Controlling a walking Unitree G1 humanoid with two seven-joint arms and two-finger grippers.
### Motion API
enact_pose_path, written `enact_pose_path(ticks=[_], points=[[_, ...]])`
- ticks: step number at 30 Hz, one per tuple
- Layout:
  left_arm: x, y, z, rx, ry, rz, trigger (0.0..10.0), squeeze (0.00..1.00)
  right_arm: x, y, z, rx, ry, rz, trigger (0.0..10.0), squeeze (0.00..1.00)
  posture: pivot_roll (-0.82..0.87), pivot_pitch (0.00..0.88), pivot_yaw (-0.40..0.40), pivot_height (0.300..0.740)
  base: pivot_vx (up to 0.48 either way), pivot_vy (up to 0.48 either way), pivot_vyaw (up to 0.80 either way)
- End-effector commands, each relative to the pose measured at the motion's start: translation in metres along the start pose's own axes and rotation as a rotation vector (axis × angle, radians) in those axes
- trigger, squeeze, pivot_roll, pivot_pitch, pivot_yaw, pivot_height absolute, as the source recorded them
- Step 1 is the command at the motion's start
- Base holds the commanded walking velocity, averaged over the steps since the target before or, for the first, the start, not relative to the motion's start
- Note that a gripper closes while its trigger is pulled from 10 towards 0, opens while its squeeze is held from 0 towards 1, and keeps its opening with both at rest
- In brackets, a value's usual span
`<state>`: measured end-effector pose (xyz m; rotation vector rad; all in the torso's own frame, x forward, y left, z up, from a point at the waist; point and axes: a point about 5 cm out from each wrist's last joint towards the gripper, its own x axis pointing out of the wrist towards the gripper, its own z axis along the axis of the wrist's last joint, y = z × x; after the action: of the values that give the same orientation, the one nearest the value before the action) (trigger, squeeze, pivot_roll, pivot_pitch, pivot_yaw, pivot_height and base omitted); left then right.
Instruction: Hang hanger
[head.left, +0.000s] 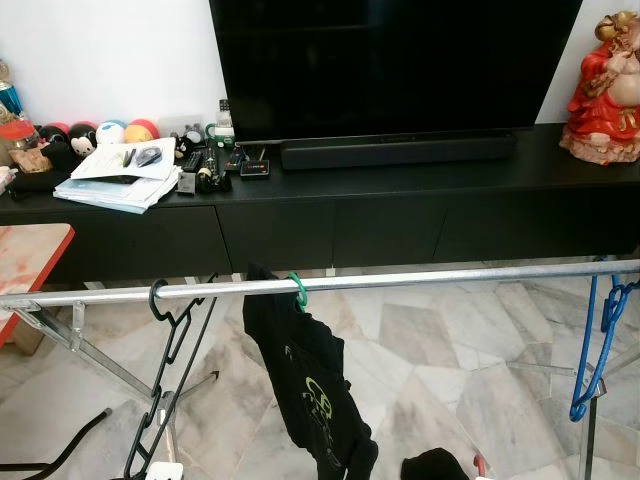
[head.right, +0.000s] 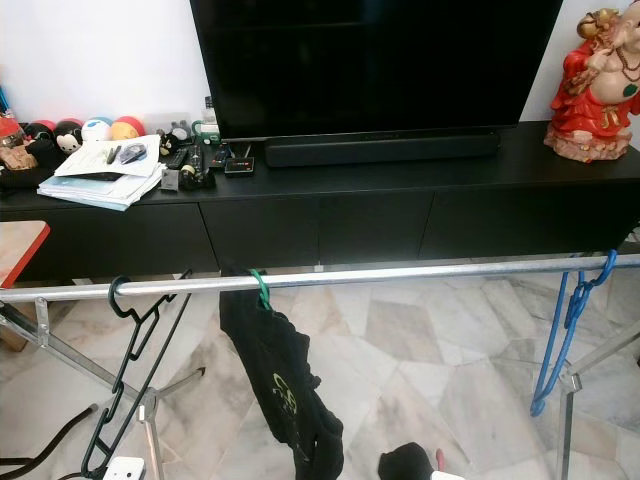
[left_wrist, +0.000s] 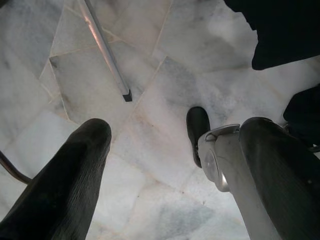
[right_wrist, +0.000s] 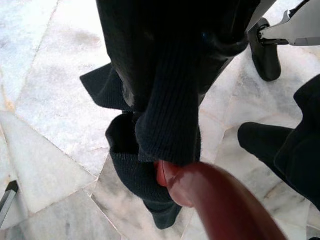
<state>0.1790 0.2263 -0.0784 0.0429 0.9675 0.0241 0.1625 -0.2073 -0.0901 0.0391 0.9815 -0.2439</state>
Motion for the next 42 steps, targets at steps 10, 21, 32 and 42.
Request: enact_pose_path(ticks=[10,21,32,42], points=[[0.000,-0.012,-0.012,-0.064,0.032,-0.011,10.0,0.00,0.002,-0.014,0.012,-0.020,-0.026,-0.032,10.0,0.00,0.00,0.039,-0.004,0.740,0.000,0.000,0.00],[-0.002,-0.007,-0.018,-0.053,0.046,-0.006,10.0,0.00,0.002,-0.004,0.013,0.041,-0.049,-0.016,10.0,0.00,0.01,0.051,0.016,0.740,0.000,0.000,0.00],[-0.002,-0.005,-0.016,-0.044,0.038,-0.008,10.0,0.00,0.000,-0.006,0.005,0.043,-0.031,-0.022,10.0,0.00,0.01,0.056,0.024,0.740,0.000,0.000,0.00],[-0.002,-0.006,-0.015,-0.045,0.038,-0.007,10.0,0.00,0.001,-0.002,0.007,0.042,-0.038,-0.014,10.0,0.00,0.01,0.056,0.025,0.740,0.000,0.000,0.00]])
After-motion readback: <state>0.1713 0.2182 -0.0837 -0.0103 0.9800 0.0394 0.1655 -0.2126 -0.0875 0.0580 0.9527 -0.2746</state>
